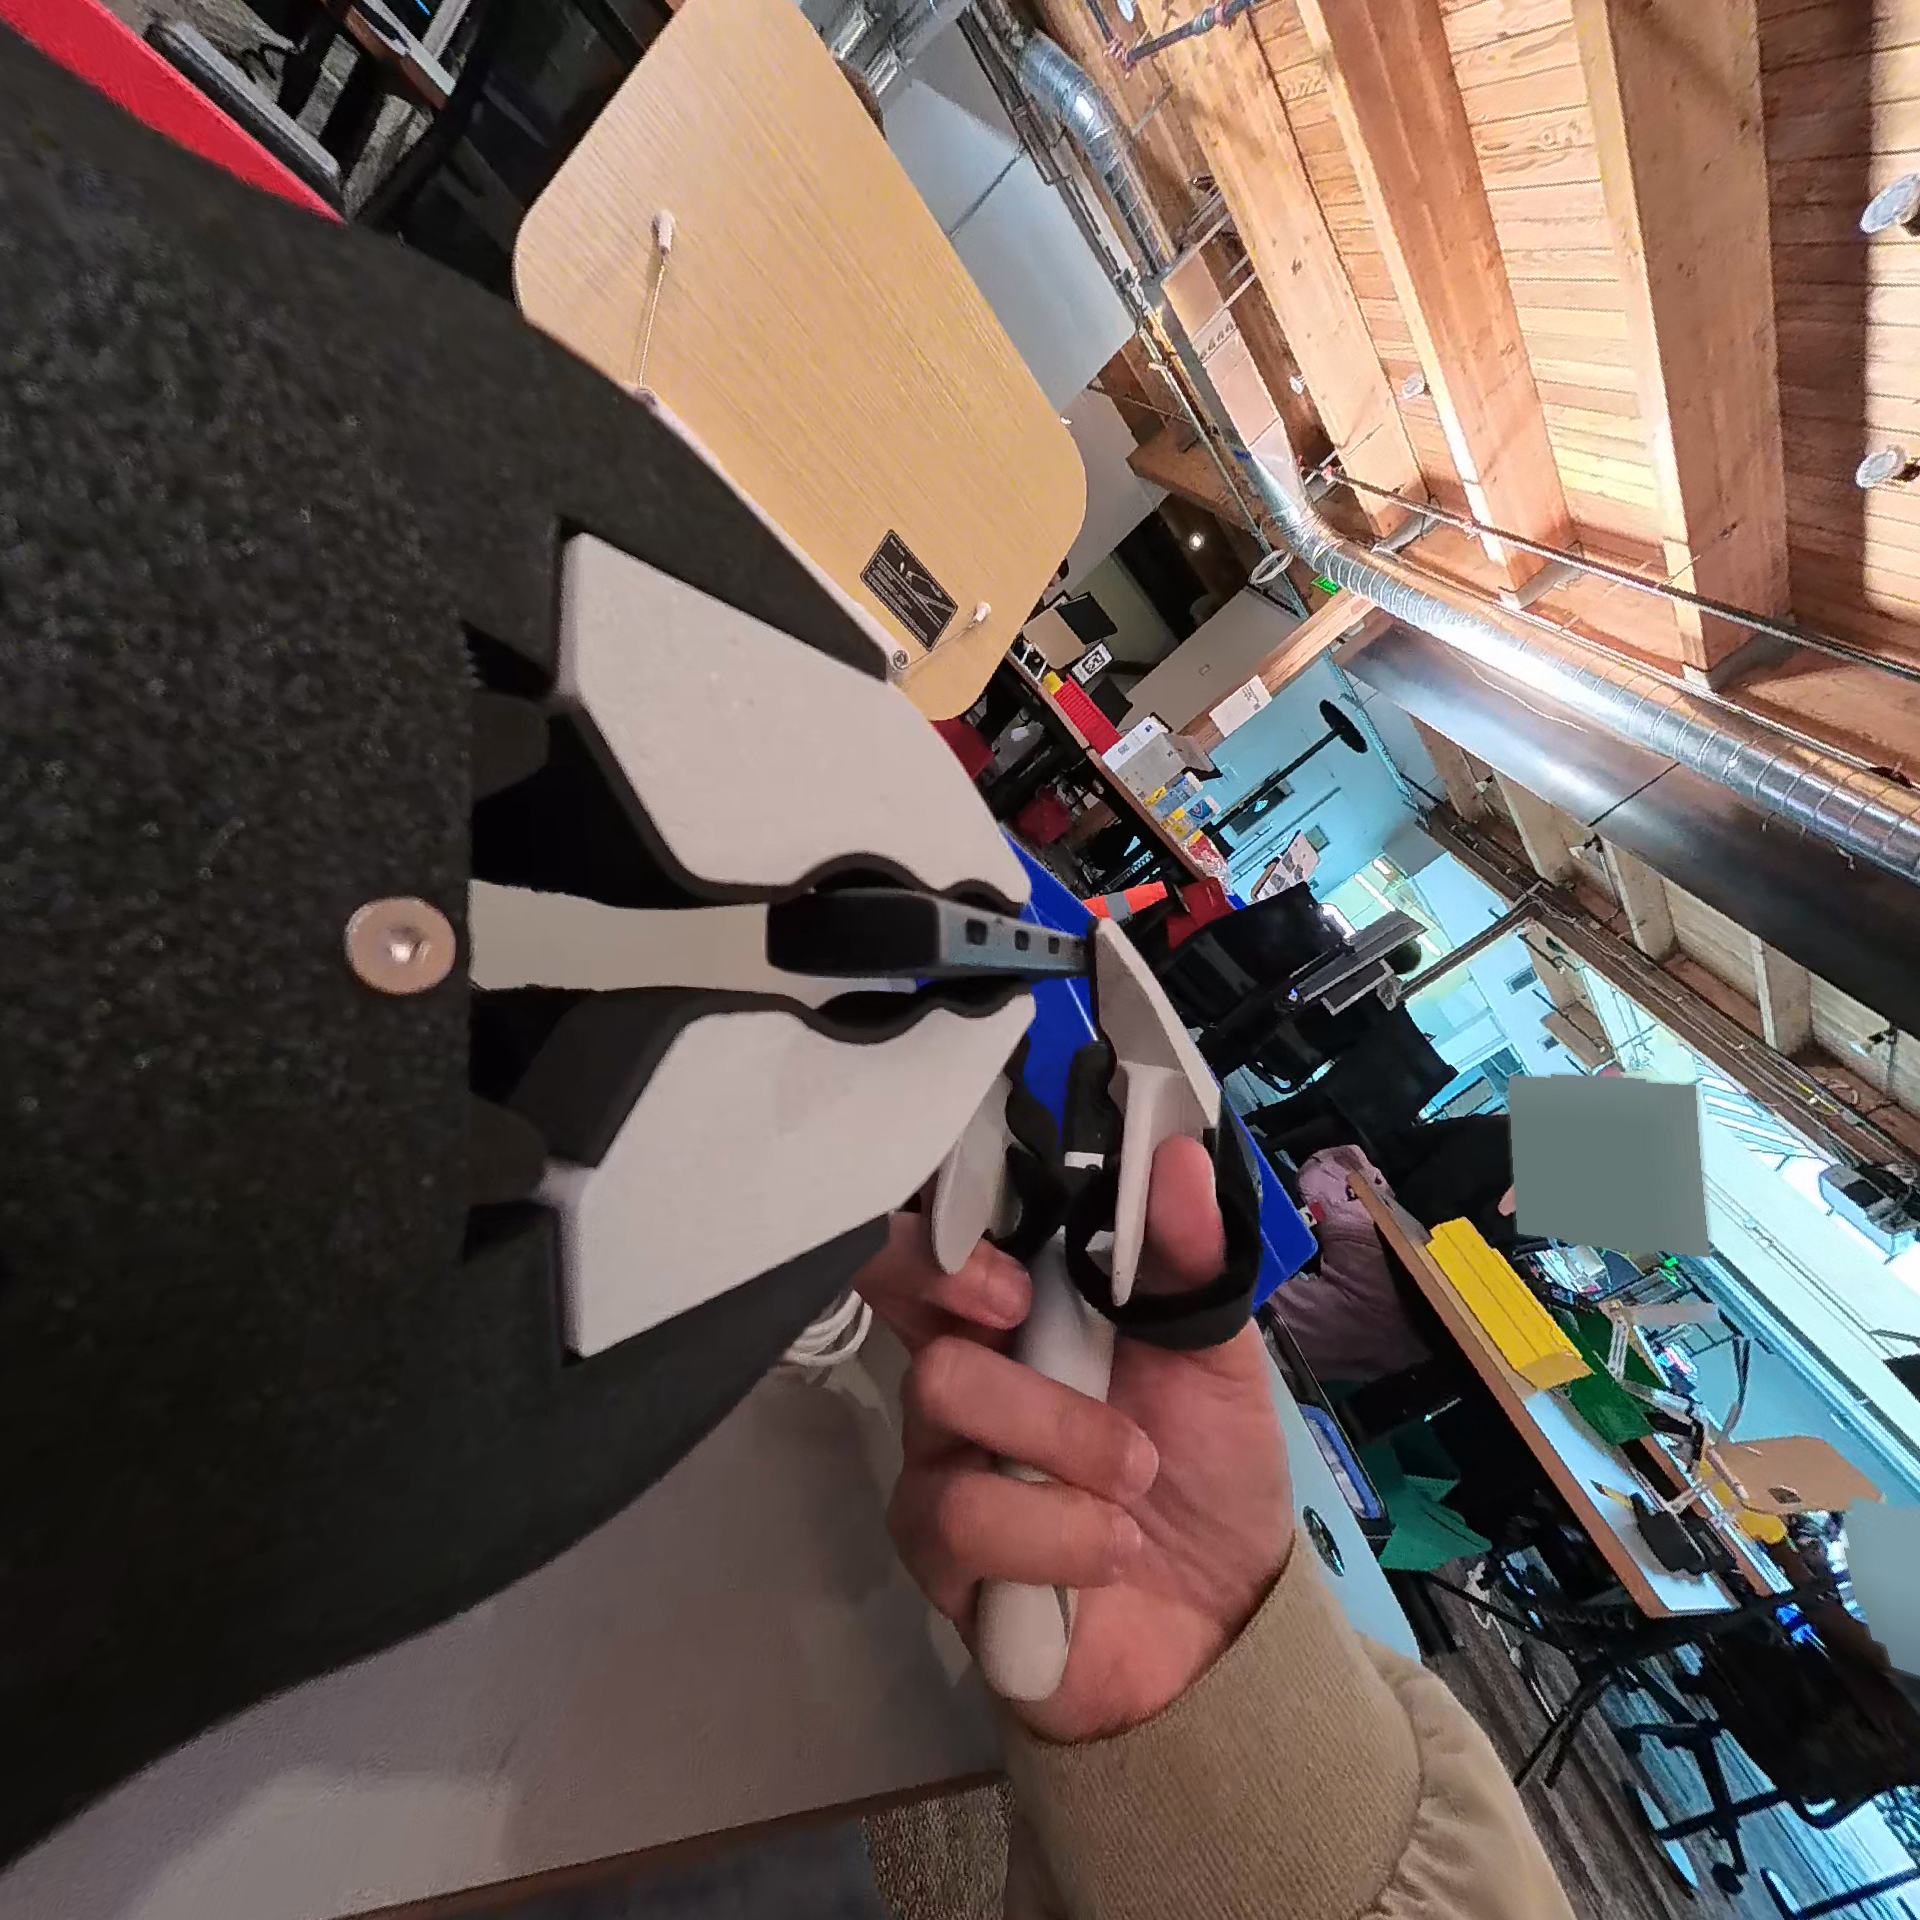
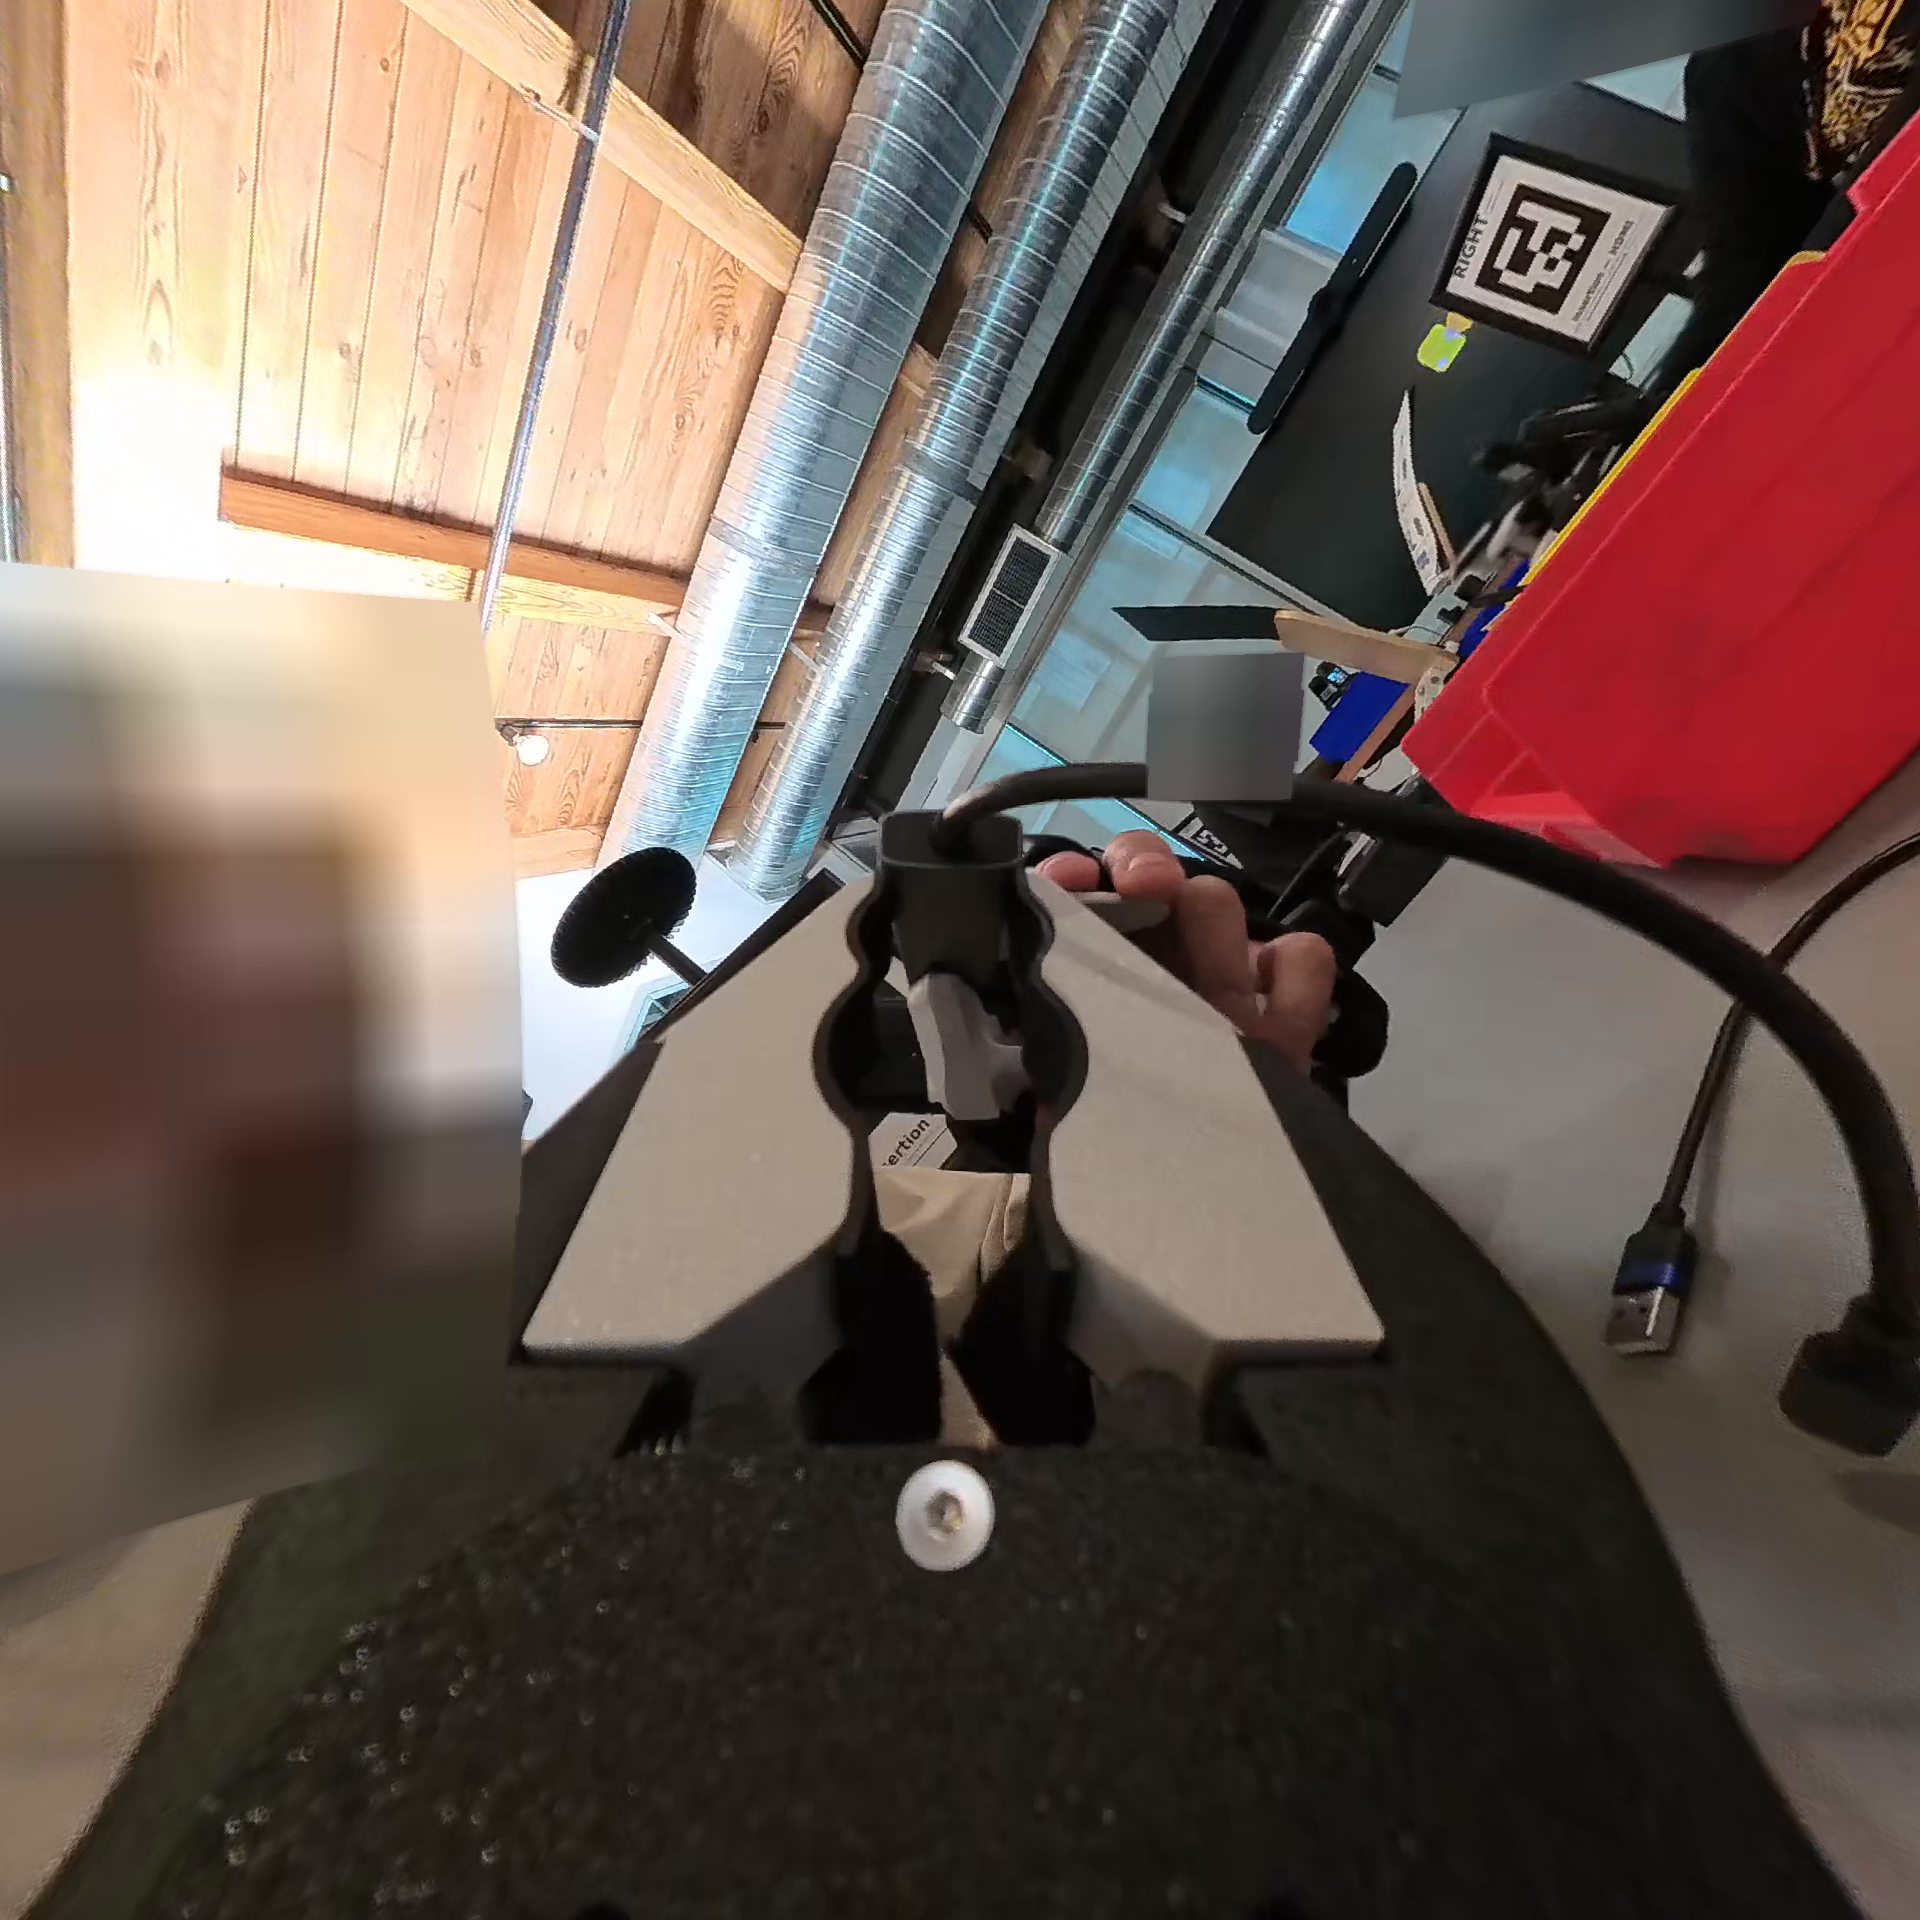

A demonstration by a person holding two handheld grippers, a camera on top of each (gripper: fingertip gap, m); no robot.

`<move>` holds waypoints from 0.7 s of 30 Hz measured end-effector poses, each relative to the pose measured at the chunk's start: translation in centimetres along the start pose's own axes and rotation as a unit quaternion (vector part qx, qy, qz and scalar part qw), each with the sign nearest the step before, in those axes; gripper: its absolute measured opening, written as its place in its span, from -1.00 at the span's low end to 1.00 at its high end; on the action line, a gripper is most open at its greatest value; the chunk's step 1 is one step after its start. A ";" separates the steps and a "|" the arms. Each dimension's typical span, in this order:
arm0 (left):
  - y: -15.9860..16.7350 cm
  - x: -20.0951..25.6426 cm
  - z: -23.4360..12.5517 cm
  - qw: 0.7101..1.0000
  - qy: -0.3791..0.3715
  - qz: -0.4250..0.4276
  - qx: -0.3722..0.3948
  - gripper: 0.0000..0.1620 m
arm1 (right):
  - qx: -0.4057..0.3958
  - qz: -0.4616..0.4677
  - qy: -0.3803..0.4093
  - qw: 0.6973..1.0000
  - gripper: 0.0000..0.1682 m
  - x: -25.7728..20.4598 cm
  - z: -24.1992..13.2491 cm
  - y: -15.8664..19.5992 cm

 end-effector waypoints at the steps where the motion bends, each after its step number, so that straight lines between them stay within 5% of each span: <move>1: 0.0 0.0 0.0 1.000 0.002 -0.003 0.000 -0.88 | -0.003 0.001 -0.001 1.000 -0.76 0.0 0.1 0.1; 9: 0.8 -0.2 0.3 0.999 0.027 0.022 -0.038 -0.87 | -0.008 -0.014 0.025 1.000 -0.75 0.5 0.1 0.0; 14: 2.4 -2.3 -0.3 0.993 -0.024 0.092 -0.068 -0.87 | -0.045 -0.154 0.137 0.977 -0.57 0.0 -1.2 -1.0; 17: 3.6 -3.9 -1.0 0.990 -0.049 0.098 -0.087 -0.88 | -0.118 -0.263 0.309 0.906 -0.54 1.7 -4.2 -1.0; 21: 4.8 -4.5 -1.2 0.990 -0.054 0.088 -0.096 -0.87 | -0.301 -0.362 0.502 0.725 -0.62 6.6 -9.5 2.0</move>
Point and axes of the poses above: each gripper's, where its closed fingertips meet, z out along the fingers, y out of its underside, x = y × z across the jaws, the point moved 1 cm from there along -z, back along the fingers, and after that the axes turned 5 degrees about -x, right-handed, at the moved point
